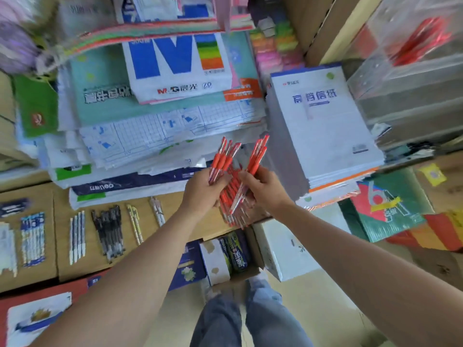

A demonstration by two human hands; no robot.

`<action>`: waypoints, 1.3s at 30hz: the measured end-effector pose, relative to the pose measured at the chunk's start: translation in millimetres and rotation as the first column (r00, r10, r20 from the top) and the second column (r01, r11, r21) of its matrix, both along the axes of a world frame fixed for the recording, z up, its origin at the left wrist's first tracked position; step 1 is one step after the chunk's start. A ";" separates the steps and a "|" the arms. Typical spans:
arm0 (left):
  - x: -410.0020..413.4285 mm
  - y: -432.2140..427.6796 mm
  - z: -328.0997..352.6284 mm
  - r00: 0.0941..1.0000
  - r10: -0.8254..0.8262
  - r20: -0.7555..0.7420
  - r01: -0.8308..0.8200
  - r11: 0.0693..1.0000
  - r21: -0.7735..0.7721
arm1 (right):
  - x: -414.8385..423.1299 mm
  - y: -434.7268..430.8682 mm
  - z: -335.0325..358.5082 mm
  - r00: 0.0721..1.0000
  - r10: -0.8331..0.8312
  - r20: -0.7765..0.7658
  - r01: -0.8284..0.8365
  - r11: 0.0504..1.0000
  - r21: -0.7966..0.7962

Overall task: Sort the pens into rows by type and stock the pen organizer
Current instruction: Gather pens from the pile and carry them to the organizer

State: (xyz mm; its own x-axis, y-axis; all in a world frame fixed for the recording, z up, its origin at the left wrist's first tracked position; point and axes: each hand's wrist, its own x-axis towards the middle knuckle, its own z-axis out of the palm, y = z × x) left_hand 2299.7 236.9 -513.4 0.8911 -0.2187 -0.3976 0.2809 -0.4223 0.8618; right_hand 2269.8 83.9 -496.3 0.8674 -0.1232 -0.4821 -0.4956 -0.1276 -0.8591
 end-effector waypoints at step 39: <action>77.0 -320.3 132.2 0.988 0.035 0.149 -0.030 0.999 -0.034 | 124.5 -346.2 119.6 0.888 -0.239 0.393 0.352 0.903 -0.246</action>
